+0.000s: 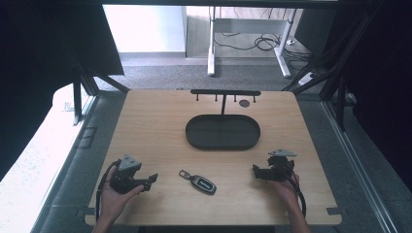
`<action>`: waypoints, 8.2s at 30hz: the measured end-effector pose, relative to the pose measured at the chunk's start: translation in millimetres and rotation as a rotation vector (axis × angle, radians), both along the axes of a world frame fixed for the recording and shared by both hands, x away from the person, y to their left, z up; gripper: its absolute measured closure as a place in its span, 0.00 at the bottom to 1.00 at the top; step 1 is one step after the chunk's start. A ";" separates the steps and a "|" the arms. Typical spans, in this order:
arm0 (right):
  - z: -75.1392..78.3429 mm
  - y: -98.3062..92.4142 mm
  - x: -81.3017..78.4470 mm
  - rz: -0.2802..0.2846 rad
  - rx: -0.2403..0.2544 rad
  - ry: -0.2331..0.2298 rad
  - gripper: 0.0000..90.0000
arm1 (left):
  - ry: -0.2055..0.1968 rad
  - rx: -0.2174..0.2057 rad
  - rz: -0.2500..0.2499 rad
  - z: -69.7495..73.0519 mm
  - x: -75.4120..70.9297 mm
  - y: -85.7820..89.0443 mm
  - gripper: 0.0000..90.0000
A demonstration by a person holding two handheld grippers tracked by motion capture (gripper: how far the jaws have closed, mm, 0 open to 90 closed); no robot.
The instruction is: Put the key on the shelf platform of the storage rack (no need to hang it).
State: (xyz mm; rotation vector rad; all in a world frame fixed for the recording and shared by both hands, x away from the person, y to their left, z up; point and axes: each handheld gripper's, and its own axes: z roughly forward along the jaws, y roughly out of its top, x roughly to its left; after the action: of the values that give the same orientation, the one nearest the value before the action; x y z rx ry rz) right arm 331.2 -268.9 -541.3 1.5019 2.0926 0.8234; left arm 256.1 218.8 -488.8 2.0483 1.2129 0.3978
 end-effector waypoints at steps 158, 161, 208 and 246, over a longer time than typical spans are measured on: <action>82.1 182.3 -19.9 0.743 -0.178 0.206 0.41 | 0.014 0.005 -0.032 0.4 -3.1 -5.5 0.27; 80.2 184.7 -20.1 0.751 -0.185 0.208 0.40 | 0.014 0.003 -0.032 0.4 -3.0 -5.3 0.27; 33.9 217.4 -22.8 0.793 -0.257 0.303 0.37 | 0.016 0.000 -0.032 0.6 -2.9 -4.8 0.27; 51.8 207.7 -19.8 0.806 -0.185 0.308 0.55 | 0.020 0.003 -0.034 0.2 -2.8 -5.8 0.27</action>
State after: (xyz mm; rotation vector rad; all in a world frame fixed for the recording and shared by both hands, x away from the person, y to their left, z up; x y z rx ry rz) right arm 311.4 -61.2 -489.6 0.6849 2.9648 0.6370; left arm 253.3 213.1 -488.6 2.0769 1.1877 0.3638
